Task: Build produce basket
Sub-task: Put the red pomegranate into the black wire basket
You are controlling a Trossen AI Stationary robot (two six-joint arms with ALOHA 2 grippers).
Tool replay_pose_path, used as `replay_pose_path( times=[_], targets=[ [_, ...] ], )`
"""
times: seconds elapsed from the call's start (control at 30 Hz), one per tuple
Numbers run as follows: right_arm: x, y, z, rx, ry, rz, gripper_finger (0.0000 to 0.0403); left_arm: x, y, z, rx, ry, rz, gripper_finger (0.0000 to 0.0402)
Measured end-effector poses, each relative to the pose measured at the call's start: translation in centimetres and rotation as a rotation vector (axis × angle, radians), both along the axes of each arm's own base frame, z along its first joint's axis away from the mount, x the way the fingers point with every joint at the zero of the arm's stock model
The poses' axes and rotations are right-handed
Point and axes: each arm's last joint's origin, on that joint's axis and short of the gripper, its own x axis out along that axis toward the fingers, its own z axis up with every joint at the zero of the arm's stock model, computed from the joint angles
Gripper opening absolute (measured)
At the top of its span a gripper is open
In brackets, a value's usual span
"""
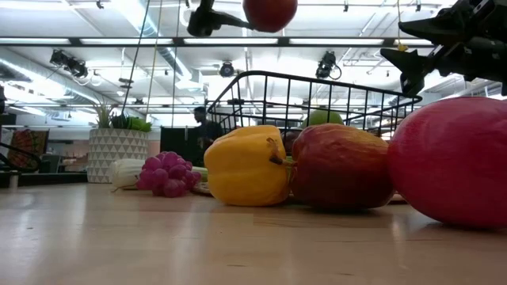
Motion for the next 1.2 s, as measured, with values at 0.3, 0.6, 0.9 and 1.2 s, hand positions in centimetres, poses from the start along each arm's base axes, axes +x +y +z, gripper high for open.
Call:
replay_pose_path(
  times=[0.3,0.6,0.9,1.2],
  targets=[
    [0.0,0.0,0.0,0.0,0.0,0.0,0.0231,0.0,0.0,0.1,0.004,-0.01,-0.011,0.0382],
    [0.0,0.0,0.0,0.0,0.0,0.0,0.0231,0.7,2.2,-0.7,-0.506,0.059,-0.015,0.0383],
    [0.0,0.0,0.0,0.0,0.001,0.0,0.0231,1.4,5.5,-1.7,-1.198,0.171,0.319,0.0382],
    [0.0,0.0,0.0,0.0,-0.001,0.0,0.0231,2.3,7.6,-3.2,-1.971,0.244,0.844,0.0382]
  ],
)
